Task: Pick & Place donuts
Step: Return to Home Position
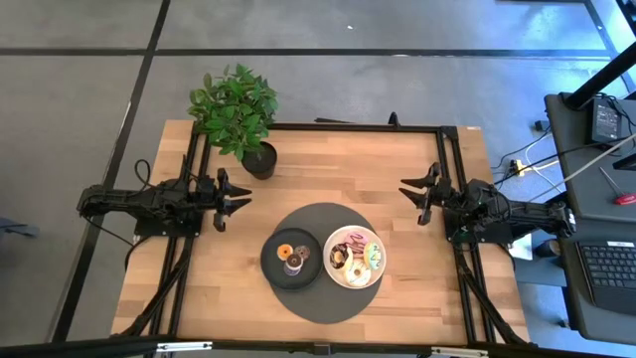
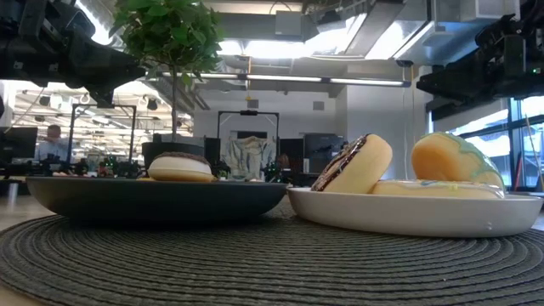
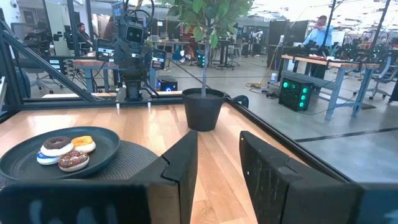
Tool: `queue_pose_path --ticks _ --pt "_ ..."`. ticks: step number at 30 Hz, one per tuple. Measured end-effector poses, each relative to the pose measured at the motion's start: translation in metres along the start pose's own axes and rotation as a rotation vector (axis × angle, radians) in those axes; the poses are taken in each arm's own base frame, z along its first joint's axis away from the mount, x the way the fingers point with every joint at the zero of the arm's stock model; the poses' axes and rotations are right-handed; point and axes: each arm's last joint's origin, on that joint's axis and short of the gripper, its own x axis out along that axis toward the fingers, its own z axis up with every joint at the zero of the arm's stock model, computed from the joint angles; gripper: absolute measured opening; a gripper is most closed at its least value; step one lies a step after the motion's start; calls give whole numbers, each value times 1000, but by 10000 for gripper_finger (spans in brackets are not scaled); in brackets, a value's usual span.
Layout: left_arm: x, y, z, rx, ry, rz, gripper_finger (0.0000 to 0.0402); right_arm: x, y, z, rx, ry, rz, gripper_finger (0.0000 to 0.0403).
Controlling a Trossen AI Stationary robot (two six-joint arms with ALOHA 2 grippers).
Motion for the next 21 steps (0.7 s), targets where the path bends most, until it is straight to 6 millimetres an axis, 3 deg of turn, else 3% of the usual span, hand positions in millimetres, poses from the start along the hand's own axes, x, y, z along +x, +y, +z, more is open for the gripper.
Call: queue_pose_path --ticks 21 --pt "0 0 0 0 0 0 115 0 0 0 0 0 0 122"
